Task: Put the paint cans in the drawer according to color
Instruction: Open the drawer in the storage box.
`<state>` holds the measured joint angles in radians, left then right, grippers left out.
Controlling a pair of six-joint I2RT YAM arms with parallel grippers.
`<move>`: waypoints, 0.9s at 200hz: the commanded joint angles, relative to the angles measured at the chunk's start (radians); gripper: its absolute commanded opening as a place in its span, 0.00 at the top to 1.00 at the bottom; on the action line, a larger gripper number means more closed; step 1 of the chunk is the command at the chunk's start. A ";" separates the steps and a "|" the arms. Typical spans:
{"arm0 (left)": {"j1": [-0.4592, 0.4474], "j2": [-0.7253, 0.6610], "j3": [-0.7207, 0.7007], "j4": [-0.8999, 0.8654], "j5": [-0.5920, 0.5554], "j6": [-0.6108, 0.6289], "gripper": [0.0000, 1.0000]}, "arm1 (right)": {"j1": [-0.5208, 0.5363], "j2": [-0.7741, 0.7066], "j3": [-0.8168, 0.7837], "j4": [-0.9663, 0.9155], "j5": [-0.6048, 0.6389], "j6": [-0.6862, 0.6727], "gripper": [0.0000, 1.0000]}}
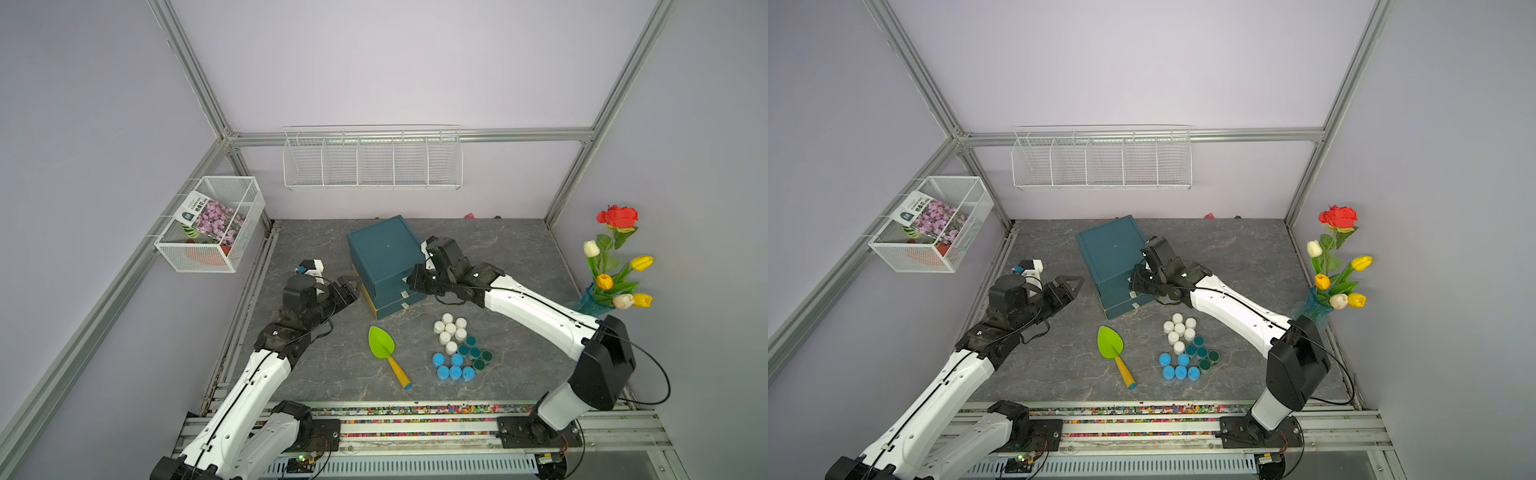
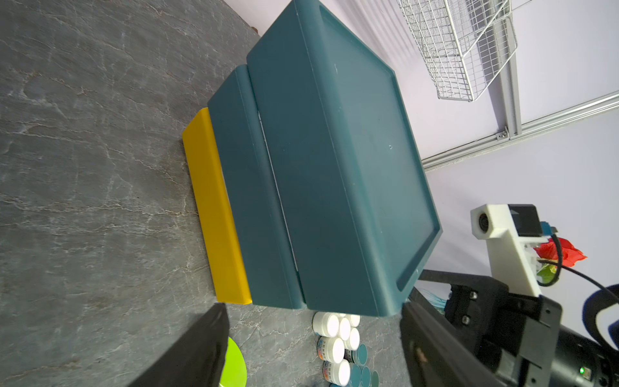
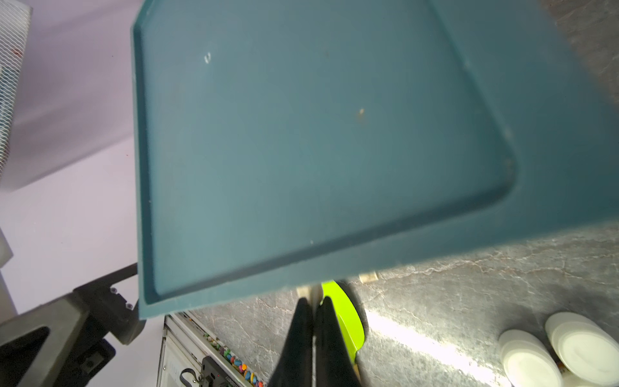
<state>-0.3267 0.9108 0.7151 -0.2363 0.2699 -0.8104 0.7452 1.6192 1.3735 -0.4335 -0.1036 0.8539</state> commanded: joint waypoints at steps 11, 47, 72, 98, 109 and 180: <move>-0.003 -0.005 0.004 0.002 0.003 0.001 0.17 | 0.054 -0.068 -0.052 -0.089 -0.012 -0.033 1.00; -0.004 -0.010 0.000 0.000 -0.003 0.000 0.17 | 0.100 -0.113 -0.101 -0.123 -0.032 -0.052 1.00; -0.004 -0.018 -0.002 -0.006 -0.011 -0.001 0.17 | 0.122 -0.150 -0.122 -0.149 -0.038 -0.059 1.00; -0.003 -0.026 -0.004 -0.014 -0.015 -0.002 0.17 | 0.142 -0.181 -0.135 -0.186 -0.036 -0.065 1.00; -0.003 -0.029 -0.003 -0.017 -0.015 -0.001 0.17 | 0.149 -0.192 -0.140 -0.200 -0.038 -0.064 1.00; -0.004 -0.034 -0.004 -0.027 -0.006 -0.001 0.17 | 0.173 -0.257 -0.189 -0.242 -0.051 -0.047 1.00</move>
<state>-0.3267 0.8883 0.7151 -0.2493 0.2623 -0.8108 0.9051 1.3888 1.2148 -0.6300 -0.1303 0.8074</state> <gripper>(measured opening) 0.827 0.065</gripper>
